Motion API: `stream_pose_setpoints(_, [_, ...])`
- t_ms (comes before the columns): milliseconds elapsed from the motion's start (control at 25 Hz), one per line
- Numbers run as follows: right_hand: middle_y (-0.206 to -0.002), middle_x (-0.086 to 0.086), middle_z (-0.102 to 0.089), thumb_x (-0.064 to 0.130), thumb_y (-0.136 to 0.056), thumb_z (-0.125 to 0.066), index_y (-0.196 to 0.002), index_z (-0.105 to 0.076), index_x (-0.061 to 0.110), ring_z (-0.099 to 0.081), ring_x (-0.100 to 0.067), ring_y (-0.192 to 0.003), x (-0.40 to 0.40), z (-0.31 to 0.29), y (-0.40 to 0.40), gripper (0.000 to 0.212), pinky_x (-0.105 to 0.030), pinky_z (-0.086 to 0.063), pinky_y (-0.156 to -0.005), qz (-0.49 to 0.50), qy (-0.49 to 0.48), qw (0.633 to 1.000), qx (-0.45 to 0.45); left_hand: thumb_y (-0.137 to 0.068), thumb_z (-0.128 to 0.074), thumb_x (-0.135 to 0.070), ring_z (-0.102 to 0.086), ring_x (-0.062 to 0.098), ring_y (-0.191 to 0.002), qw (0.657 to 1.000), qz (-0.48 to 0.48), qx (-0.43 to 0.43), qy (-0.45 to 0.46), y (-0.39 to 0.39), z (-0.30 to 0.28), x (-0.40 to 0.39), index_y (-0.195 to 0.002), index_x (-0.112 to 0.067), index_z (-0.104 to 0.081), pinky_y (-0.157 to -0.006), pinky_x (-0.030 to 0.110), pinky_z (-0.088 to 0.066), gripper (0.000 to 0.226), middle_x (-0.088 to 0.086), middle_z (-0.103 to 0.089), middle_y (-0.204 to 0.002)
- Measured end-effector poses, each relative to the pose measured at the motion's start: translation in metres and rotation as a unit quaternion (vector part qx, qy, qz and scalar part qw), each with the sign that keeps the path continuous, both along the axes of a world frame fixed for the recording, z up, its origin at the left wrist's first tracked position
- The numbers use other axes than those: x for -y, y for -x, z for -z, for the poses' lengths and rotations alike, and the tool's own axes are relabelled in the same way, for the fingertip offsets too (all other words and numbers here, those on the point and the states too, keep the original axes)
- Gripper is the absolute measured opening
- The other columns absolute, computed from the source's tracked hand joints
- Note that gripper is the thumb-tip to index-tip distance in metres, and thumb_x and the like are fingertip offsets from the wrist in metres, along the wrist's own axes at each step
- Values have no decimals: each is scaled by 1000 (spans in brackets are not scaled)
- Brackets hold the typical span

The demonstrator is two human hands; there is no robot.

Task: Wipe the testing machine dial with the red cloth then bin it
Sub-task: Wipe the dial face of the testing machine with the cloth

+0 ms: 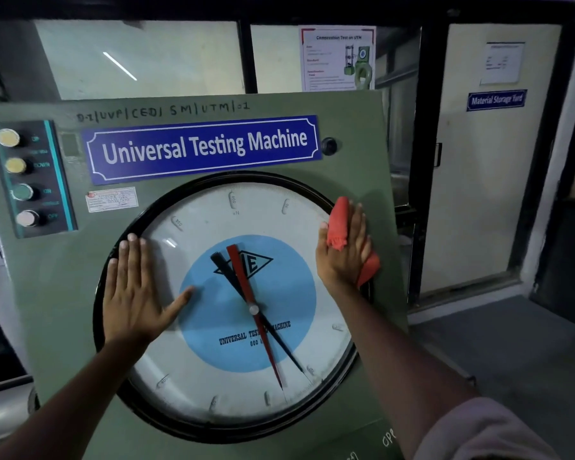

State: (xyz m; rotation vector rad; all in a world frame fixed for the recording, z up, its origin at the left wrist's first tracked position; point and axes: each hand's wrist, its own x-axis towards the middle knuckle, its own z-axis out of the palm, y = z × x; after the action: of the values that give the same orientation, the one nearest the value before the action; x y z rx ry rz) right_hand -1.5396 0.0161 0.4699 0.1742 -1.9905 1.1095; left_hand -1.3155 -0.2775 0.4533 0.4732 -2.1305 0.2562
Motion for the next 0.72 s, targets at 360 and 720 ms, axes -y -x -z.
stream_pose_setpoints(360, [-179, -9, 2, 45, -109, -42, -170, -3, 18, 2, -27, -165, 26, -7, -14, 77, -66, -8, -127, -22, 42, 992, 116, -88, -33, -87, 7, 23, -170, 1000, 7, -3, 1, -1, 0, -1, -172, -7, 6, -138, 38, 5, 123, 13, 8, -183])
stream_pose_setpoints(720, [-179, 3, -5, 61, -108, -23, -170, -8, 30, -3, -21, -165, 112, 11, -71, 71, -59, -6, -131, -122, -249, 948, -157, -89, -37, -86, 4, 22, -170, 1000, 6, -17, 16, 3, 2, 6, -173, -5, -2, -138, 38, 4, 122, 9, 7, -183])
